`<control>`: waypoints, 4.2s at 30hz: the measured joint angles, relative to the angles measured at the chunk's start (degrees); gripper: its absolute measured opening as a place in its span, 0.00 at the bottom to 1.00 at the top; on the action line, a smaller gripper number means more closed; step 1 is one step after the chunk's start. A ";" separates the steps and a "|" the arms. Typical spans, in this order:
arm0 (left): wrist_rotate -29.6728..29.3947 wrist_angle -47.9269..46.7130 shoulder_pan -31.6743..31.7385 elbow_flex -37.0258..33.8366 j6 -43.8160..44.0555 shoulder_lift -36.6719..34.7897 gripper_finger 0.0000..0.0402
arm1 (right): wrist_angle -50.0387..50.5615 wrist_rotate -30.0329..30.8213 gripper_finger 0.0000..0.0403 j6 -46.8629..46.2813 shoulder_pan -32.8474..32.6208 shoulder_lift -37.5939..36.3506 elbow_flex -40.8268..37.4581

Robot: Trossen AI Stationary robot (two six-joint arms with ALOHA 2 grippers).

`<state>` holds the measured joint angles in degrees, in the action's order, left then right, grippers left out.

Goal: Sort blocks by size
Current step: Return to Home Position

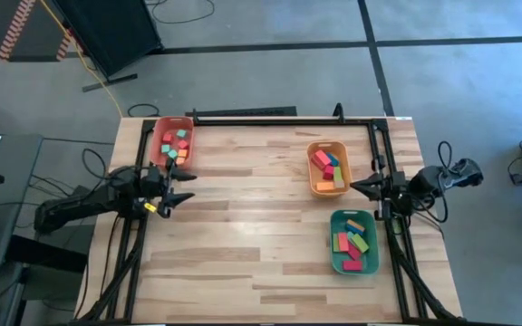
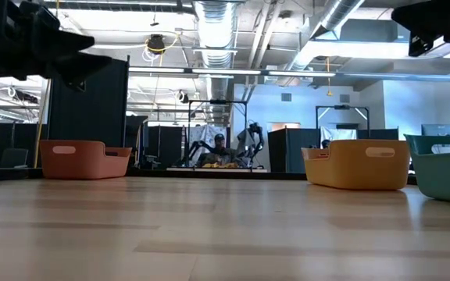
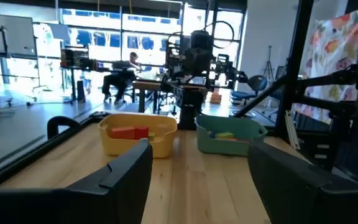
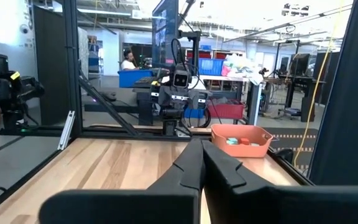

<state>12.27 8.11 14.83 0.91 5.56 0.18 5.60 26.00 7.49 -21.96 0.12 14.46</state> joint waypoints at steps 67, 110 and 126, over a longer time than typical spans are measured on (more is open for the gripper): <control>0.35 -5.26 0.00 1.70 -2.54 0.14 0.45 | 2.21 12.80 0.09 -6.01 0.00 0.02 0.02; 0.37 -5.24 -0.02 1.70 -2.54 0.16 0.45 | 2.21 12.79 0.09 -6.01 0.00 0.03 0.04; 0.37 -5.23 0.00 1.70 -2.54 0.16 0.45 | 2.19 12.78 0.09 -6.01 0.00 0.02 0.04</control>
<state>12.64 2.89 14.83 2.61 3.03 0.34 7.79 38.79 1.48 -21.96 0.14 14.50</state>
